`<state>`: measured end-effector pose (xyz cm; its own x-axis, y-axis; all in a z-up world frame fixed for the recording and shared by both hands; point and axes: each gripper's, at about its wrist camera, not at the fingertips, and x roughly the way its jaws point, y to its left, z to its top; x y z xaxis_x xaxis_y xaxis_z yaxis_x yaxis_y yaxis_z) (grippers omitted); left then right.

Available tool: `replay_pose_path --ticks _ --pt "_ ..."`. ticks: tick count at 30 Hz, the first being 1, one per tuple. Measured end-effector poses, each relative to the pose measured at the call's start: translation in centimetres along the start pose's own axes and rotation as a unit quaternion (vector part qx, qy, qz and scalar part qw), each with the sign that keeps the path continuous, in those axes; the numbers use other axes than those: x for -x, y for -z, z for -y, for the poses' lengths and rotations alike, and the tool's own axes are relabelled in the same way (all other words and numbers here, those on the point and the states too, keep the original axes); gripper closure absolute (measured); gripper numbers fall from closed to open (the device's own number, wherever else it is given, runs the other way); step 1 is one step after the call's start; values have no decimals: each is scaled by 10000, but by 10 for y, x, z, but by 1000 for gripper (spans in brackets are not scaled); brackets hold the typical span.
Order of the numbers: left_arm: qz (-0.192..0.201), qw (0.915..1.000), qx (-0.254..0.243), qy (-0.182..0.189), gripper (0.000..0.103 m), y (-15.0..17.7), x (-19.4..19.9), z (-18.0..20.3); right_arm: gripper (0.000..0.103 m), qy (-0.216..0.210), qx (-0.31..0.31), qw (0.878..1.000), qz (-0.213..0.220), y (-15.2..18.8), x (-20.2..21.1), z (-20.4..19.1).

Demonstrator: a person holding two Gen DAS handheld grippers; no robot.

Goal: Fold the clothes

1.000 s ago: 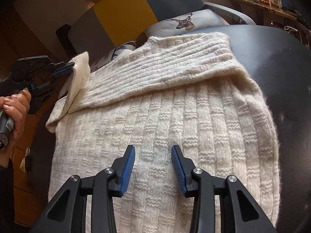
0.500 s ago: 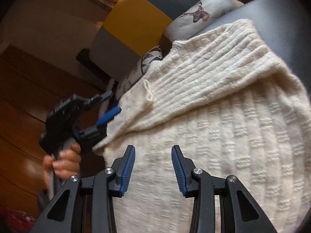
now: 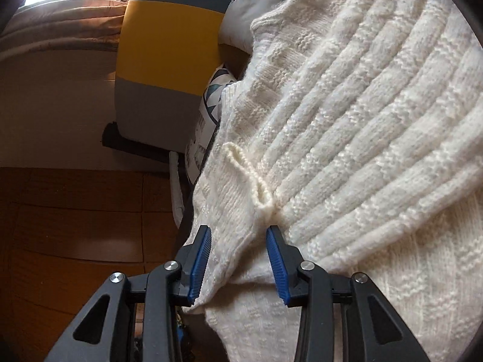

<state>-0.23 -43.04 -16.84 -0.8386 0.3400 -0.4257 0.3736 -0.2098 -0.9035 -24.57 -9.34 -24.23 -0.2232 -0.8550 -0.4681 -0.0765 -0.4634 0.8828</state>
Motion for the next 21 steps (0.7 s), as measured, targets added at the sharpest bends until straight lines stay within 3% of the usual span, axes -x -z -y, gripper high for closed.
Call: replay_pose_path --ticks 8,12,17,21 --pt "10 9983 561 151 54 -7 2 -40 66 378 148 9986 352 12 -22 -12" --pt "72 9939 999 466 54 -8 -3 -52 95 817 718 9934 371 15 -20 -35" --pt "182 9846 1511 859 54 -8 -17 -55 96 1081 1702 9787 379 15 -18 -87" --pt "216 9815 1620 1001 50 -7 -42 -40 96 1182 2456 9616 334 16 -16 -132"
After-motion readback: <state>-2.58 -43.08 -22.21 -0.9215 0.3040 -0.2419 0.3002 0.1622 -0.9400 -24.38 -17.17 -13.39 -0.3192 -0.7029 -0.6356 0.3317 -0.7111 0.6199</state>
